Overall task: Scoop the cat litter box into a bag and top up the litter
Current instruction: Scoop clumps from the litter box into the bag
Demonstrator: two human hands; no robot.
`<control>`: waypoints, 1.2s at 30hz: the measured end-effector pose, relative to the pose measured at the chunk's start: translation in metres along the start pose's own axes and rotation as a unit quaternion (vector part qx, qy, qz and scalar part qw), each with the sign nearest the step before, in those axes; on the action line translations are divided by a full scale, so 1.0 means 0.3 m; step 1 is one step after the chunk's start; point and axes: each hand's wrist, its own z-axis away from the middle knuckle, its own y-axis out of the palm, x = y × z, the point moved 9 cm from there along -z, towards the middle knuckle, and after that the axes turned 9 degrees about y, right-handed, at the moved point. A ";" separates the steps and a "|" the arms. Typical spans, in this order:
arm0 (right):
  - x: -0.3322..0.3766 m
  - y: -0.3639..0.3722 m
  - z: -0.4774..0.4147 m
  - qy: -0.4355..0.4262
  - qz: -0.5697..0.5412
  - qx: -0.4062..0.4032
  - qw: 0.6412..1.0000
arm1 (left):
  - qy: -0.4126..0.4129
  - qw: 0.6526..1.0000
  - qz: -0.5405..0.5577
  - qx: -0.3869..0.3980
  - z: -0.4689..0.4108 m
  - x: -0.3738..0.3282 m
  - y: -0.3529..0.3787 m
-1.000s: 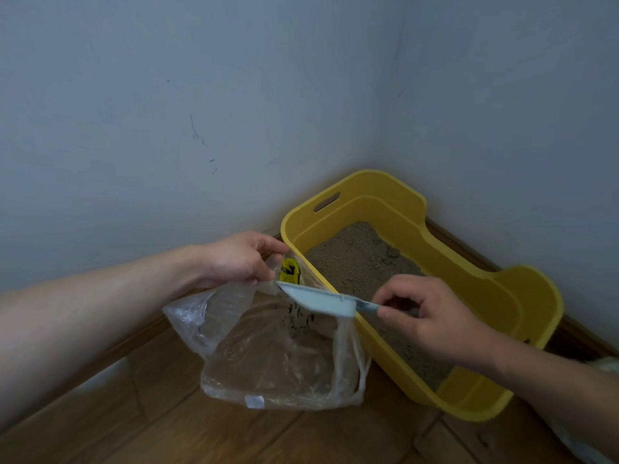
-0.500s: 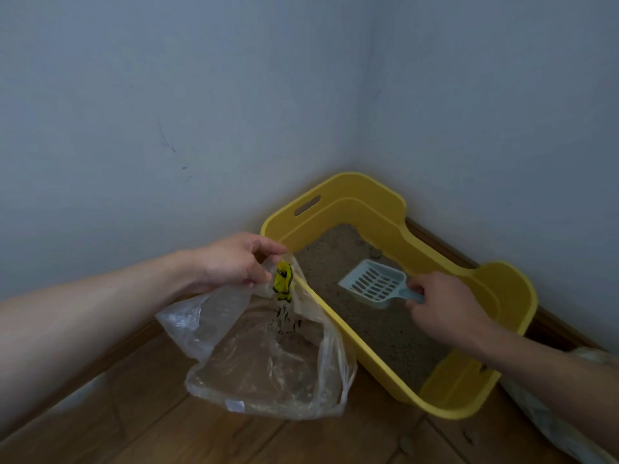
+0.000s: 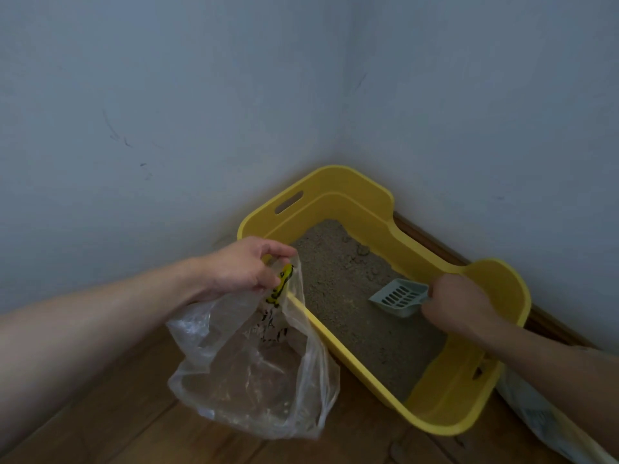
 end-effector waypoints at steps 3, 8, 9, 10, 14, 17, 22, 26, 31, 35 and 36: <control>-0.004 0.008 -0.033 0.005 0.005 -0.006 1.000 | -0.006 1.000 0.002 0.004 -0.014 0.011 -0.004; 0.013 0.024 -0.089 0.004 -0.004 -0.021 1.000 | -0.018 1.000 -0.014 0.011 -0.018 0.024 -0.009; 0.023 0.025 -0.100 -0.001 -0.004 -0.025 1.000 | -0.022 0.999 -0.023 0.014 -0.019 0.025 -0.008; 0.035 0.024 -0.111 -0.006 -0.003 -0.030 1.000 | -0.026 0.999 -0.034 0.018 -0.022 0.027 -0.008; 0.085 0.016 -0.148 -0.014 0.001 -0.042 0.999 | -0.045 0.994 -0.093 0.033 -0.038 0.030 -0.011; 0.118 0.018 -0.173 -0.021 -0.004 -0.048 0.999 | -0.047 0.989 -0.138 0.040 -0.041 0.016 -0.009; 0.167 0.034 -0.208 -0.030 -0.035 -0.045 0.998 | -0.050 0.989 -0.132 0.041 -0.041 0.008 -0.005; 0.205 0.038 -0.236 -0.041 -0.061 -0.045 0.996 | -0.042 0.994 -0.092 0.035 -0.038 0.019 -0.012; 0.258 0.046 -0.268 -0.056 -0.090 -0.044 0.993 | -0.039 0.998 -0.009 0.042 -0.032 0.031 -0.023; 0.303 0.049 -0.289 -0.060 -0.116 -0.044 0.990 | -0.047 0.998 0.002 0.049 -0.039 0.047 -0.027; 0.312 0.048 -0.296 -0.059 -0.123 -0.046 0.990 | -0.053 0.997 0.001 0.052 -0.042 0.053 -0.029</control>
